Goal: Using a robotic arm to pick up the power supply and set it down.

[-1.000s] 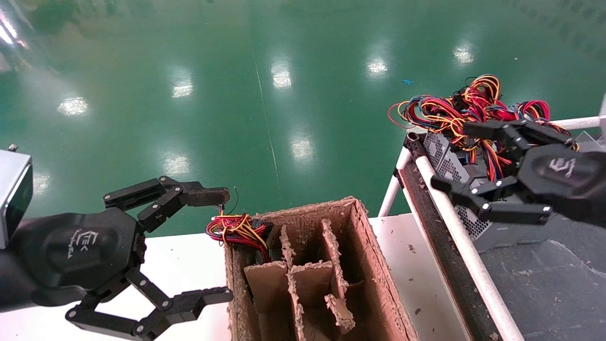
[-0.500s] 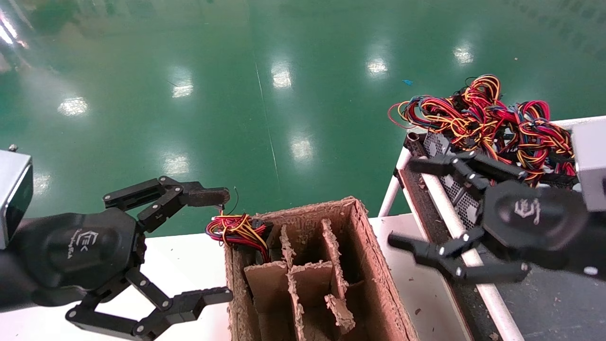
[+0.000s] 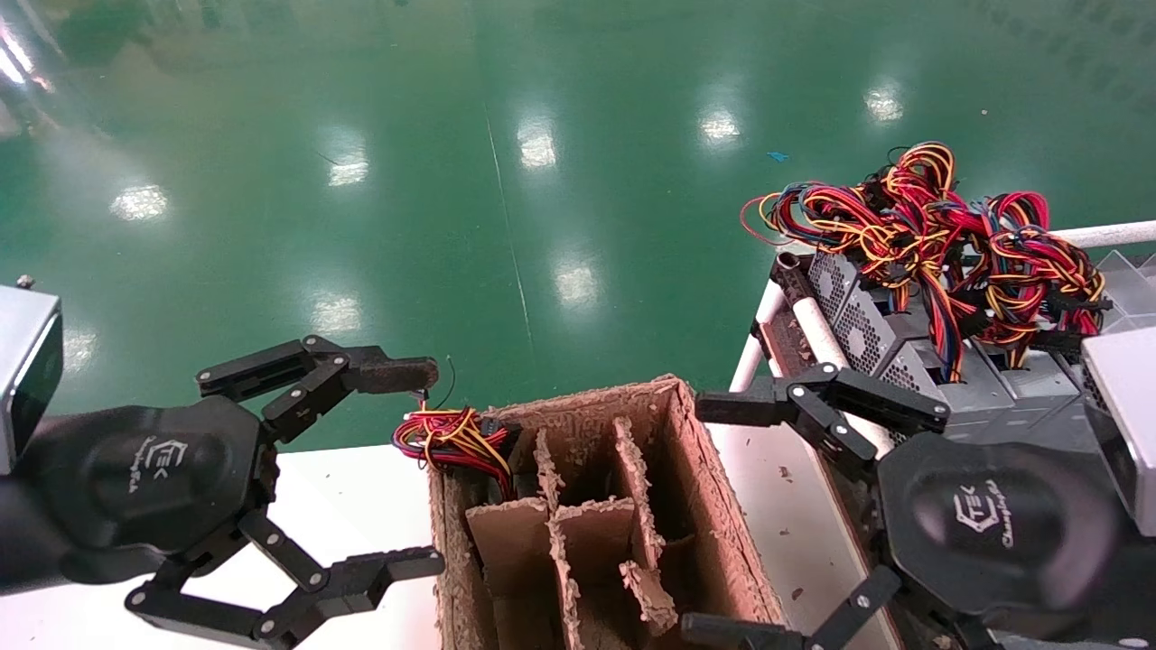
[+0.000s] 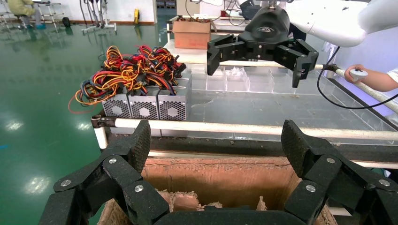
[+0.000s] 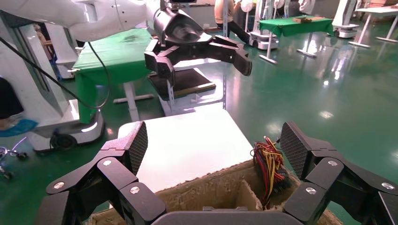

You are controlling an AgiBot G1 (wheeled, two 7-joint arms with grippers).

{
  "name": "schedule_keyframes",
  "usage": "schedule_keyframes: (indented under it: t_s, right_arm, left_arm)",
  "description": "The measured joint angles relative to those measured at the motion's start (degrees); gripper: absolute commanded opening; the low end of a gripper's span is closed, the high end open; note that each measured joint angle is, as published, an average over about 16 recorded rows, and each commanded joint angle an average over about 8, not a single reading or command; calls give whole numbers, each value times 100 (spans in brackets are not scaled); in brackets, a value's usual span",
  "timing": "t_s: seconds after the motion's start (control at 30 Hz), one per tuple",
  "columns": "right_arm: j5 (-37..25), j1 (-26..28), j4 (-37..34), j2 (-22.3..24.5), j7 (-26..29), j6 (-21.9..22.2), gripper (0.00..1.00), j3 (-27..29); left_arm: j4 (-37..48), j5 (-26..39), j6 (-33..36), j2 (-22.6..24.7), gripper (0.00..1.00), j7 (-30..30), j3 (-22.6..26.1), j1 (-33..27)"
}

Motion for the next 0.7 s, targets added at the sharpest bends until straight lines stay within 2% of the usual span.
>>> schedule_keyframes:
  t_s: [0.7]
  right_arm:
    - [6,-5,2,-2,-3,-6,100,-3]
  left_arm:
    - [0,0,-1,0,100,0,0,1]
